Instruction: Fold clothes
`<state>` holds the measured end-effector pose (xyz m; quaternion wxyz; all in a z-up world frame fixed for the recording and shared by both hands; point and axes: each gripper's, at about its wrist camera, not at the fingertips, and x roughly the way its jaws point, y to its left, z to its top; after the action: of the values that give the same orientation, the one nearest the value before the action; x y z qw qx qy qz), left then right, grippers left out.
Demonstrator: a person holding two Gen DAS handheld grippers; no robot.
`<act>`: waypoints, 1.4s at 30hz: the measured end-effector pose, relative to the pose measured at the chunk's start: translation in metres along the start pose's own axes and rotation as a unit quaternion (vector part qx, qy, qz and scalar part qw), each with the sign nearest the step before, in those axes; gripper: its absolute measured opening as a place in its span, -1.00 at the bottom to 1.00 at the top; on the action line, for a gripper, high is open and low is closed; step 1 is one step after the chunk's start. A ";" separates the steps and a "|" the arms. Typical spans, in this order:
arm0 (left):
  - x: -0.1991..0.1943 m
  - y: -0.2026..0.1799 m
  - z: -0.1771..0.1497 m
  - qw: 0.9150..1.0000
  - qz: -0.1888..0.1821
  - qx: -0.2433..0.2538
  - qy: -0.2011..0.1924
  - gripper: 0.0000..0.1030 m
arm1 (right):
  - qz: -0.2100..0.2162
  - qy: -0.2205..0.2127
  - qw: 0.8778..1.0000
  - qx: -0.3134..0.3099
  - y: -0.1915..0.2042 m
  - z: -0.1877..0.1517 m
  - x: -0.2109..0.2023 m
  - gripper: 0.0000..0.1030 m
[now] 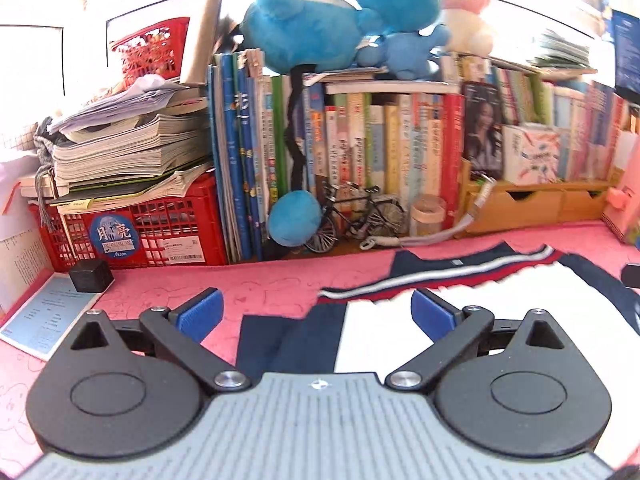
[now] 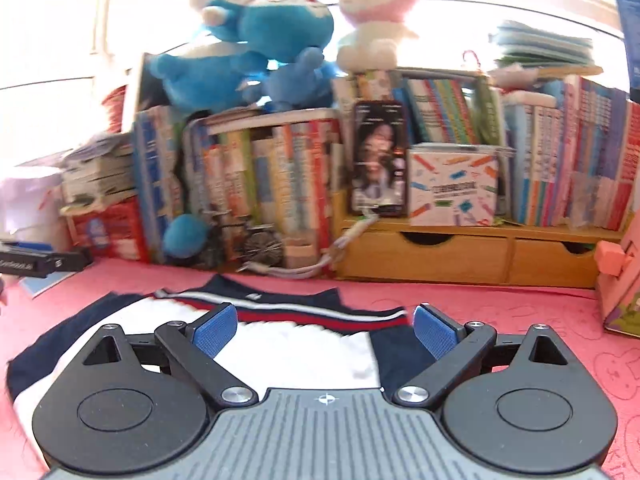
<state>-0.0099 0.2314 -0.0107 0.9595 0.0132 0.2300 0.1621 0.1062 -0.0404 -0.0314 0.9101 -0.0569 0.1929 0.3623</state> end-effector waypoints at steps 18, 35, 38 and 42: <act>-0.022 -0.009 -0.094 0.983 0.121 0.062 0.122 0.98 | 0.073 0.149 0.986 0.006 0.063 -0.079 -0.027 0.77; -0.054 0.005 -0.082 0.982 0.159 0.026 0.096 0.82 | -0.226 0.120 0.963 0.081 -0.081 -0.102 -0.103 0.78; -0.070 -0.003 -0.073 0.985 0.157 0.040 0.060 0.84 | -0.252 0.089 0.963 0.032 -0.051 -0.089 -0.102 0.76; -0.075 -0.025 -0.070 0.990 0.118 0.056 0.051 0.86 | -0.153 0.067 0.985 0.048 -0.015 -0.074 -0.093 0.76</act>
<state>-0.0959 0.1804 -0.0429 0.9185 0.0858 0.2837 0.2617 0.0321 -0.1286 -0.0638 0.9415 -0.0666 0.2597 0.2043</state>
